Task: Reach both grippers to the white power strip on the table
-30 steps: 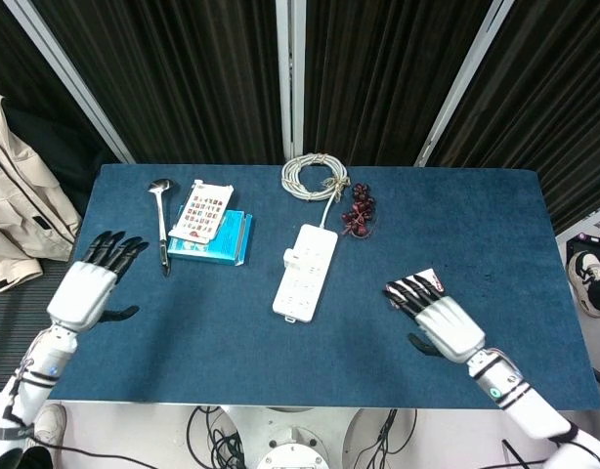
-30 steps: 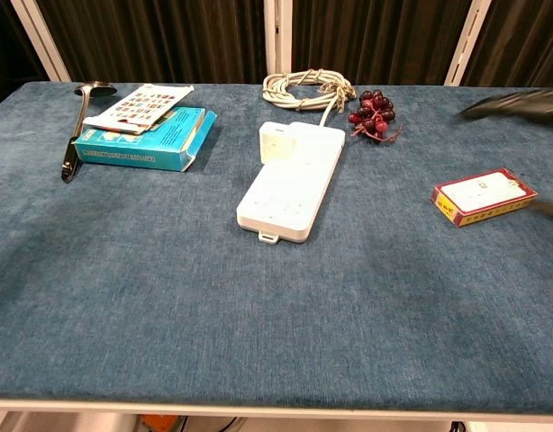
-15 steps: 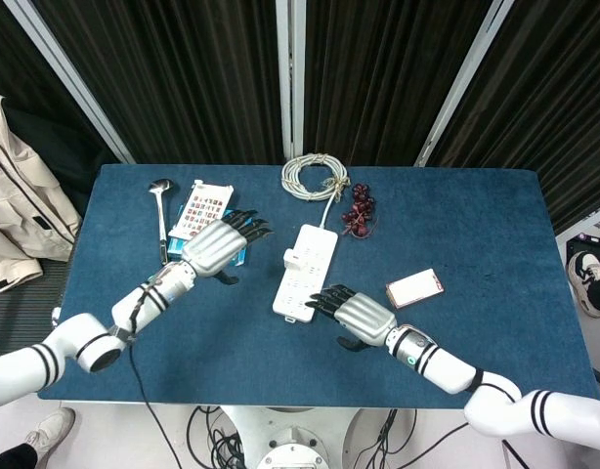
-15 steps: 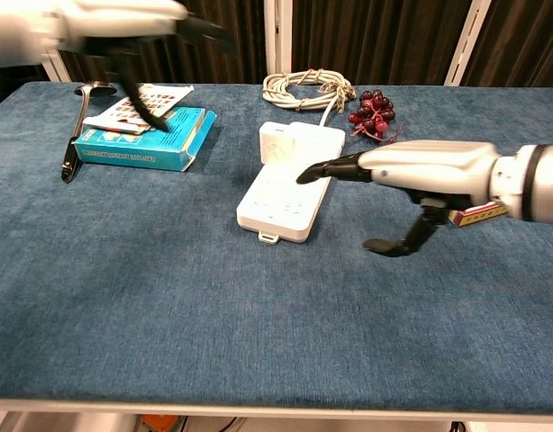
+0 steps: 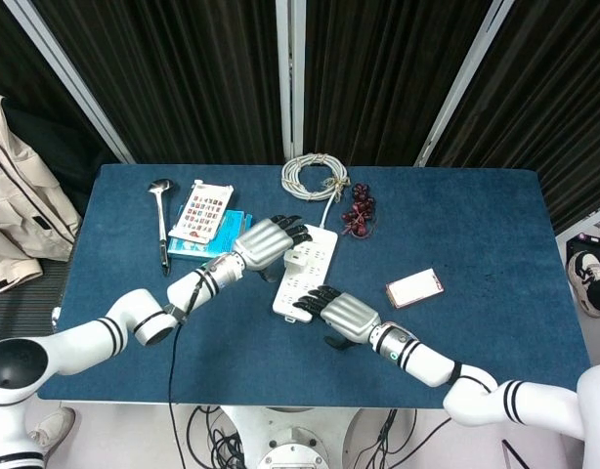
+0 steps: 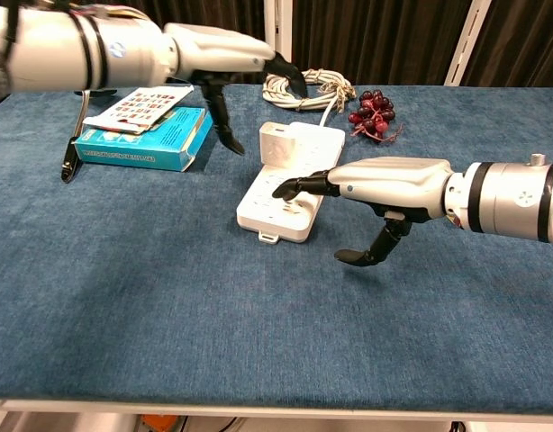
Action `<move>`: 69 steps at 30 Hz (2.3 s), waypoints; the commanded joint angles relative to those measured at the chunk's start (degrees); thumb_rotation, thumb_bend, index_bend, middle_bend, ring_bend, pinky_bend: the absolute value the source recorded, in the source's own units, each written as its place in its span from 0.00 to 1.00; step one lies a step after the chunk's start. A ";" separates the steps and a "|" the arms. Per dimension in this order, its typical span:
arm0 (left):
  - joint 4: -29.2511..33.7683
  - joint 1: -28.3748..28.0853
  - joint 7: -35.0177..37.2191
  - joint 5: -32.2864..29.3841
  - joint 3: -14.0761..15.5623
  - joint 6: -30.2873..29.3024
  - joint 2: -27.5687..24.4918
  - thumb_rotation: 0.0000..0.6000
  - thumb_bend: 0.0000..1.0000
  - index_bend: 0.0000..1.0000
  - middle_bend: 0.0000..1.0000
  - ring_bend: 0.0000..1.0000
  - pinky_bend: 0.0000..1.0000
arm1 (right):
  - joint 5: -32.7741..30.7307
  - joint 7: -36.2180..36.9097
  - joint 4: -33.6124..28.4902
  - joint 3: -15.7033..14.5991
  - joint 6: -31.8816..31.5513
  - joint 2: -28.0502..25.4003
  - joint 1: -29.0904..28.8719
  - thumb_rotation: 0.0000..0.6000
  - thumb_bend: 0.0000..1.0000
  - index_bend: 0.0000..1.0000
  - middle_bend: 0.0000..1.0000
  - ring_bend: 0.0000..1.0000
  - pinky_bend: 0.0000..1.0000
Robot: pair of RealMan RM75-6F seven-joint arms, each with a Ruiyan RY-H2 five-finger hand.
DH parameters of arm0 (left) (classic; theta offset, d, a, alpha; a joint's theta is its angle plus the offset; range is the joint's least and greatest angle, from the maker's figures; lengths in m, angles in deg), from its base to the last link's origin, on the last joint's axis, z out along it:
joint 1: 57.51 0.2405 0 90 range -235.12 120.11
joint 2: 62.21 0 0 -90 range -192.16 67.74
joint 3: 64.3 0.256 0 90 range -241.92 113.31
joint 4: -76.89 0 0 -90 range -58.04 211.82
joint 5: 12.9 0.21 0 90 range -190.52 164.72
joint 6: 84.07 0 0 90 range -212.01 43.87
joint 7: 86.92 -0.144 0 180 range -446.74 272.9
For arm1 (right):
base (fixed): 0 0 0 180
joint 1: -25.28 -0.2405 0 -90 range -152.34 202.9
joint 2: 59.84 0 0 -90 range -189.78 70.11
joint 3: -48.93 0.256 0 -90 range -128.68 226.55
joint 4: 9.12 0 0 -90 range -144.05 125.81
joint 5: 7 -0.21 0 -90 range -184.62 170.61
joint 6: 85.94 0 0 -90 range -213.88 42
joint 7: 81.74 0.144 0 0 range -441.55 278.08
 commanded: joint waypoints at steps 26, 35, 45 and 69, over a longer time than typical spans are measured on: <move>-20.74 -8.05 10.09 7.29 10.09 -5.09 11.90 1.00 0.32 0.39 0.38 0.32 0.55 | -2.85 1.78 2.61 -1.93 -0.07 1.49 -1.96 1.00 0.36 0.03 0.09 0.00 0.00; -25.23 -7.84 10.32 6.67 11.22 -6.17 14.35 1.00 0.37 0.49 0.54 0.49 0.71 | -2.97 2.91 3.34 -2.53 0.27 1.65 -2.48 1.00 0.36 0.04 0.10 0.00 0.00; -30.73 -6.44 15.32 6.34 11.91 -10.81 16.79 1.00 0.45 0.62 0.71 0.64 0.84 | -3.13 3.12 3.56 -3.10 0.40 1.75 -2.83 1.00 0.36 0.04 0.10 0.00 0.00; -25.57 -1.39 9.72 4.36 11.08 -21.57 10.20 1.00 0.46 0.64 0.75 0.65 0.85 | -2.76 0.03 1.64 -3.28 -5.13 0.60 -1.00 1.00 0.36 0.04 0.10 0.00 0.00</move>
